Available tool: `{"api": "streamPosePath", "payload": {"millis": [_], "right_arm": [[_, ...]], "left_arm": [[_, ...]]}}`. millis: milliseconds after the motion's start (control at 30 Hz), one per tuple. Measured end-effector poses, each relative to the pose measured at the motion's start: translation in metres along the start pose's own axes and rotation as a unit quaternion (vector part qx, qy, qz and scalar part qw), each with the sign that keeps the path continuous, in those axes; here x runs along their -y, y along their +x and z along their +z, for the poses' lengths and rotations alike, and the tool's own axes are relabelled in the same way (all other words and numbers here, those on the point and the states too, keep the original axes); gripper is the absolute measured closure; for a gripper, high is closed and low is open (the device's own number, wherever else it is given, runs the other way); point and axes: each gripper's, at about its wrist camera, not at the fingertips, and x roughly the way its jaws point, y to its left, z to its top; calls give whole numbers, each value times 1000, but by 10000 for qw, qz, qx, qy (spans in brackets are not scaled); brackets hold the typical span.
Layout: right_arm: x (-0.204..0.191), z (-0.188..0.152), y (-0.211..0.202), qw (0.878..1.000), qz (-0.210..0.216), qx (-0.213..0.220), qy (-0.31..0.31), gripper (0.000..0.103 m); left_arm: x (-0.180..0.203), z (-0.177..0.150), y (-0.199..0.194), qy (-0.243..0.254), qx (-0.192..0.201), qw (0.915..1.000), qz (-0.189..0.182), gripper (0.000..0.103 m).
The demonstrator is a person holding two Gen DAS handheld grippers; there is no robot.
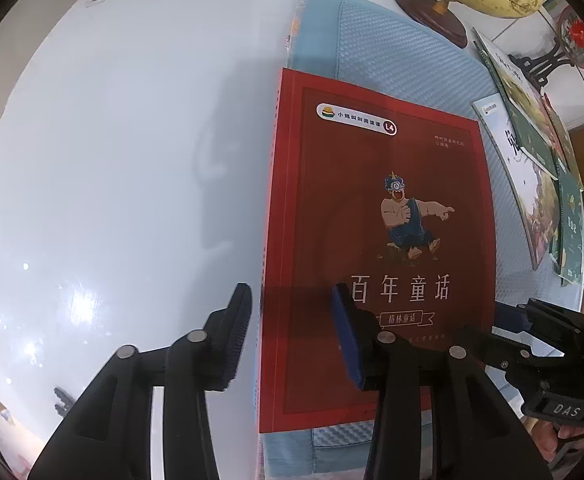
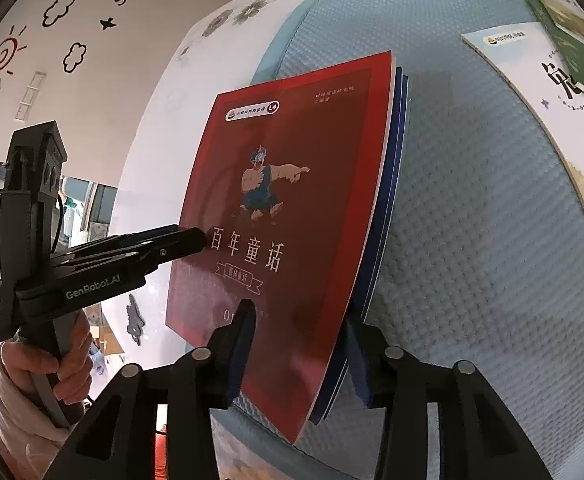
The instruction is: Organize books
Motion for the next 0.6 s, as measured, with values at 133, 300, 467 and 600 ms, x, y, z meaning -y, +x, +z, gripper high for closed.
{"api": "streamPosePath", "payload": {"millis": [133,300,467,600], "right_arm": [[0,-1,-3,10000,-18,-36,-18,55],[11,-5,-3,9988,-436,-217,91,38],[34,-17,-26,9991,-347,-29,259,38],[63,-23,-54,9977,-455,191,456,38]], "left_arm": [[0,1,1,-19,7,9999,163,50],[-3,2,3,-191,-84,9995,220,40],[1,7,-20,-334,222,9989,260,40],[18,21,-51,-256,638,9971,311,40]]}}
